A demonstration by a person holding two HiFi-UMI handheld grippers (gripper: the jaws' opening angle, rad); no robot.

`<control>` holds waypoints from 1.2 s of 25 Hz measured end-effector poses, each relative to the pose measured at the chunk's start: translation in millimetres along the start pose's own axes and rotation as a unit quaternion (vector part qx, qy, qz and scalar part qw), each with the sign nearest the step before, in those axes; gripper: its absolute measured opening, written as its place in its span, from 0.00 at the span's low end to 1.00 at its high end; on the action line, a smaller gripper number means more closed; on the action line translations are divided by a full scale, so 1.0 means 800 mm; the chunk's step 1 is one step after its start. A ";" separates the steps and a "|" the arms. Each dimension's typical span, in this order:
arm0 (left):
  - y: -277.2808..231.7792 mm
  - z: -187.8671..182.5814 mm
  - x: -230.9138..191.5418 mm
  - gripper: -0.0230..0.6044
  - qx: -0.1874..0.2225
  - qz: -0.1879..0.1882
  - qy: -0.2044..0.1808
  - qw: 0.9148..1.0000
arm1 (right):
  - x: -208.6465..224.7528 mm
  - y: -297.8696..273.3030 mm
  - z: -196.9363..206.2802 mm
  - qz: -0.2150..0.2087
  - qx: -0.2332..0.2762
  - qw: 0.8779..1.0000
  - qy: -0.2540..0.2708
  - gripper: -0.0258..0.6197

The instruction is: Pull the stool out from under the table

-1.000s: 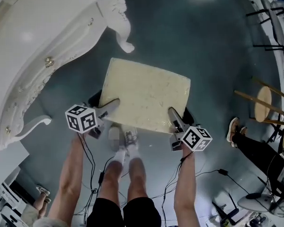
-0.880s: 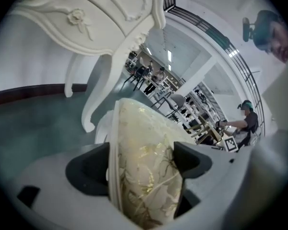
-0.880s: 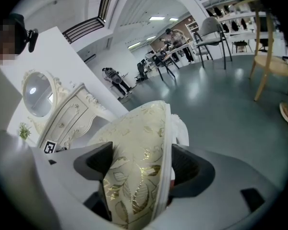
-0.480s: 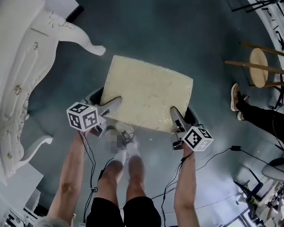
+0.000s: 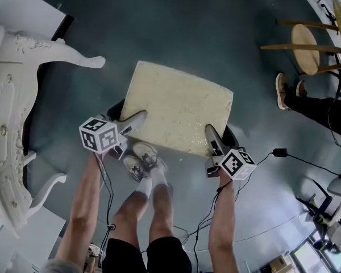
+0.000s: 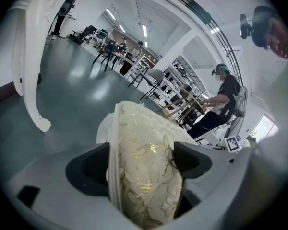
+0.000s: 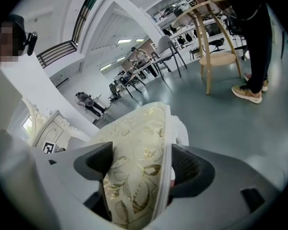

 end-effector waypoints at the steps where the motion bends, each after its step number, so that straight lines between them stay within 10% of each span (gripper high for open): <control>1: -0.008 0.000 0.003 0.71 -0.004 0.001 -0.004 1.000 | 0.008 0.001 0.002 0.003 0.003 1.000 -0.006 0.64; 30: -0.023 0.086 0.008 0.71 -0.090 0.012 -0.019 0.996 | 0.055 0.036 0.115 0.001 -0.017 0.997 -0.071 0.64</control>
Point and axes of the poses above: the fingertips, and each gripper's own axes: y backward along the fingers, x to its right, z out of its underside, the point moved 5 cm from there along y, backward along the fingers, and after that the axes turned 2 degrees about -x, right-handed, at the moved point
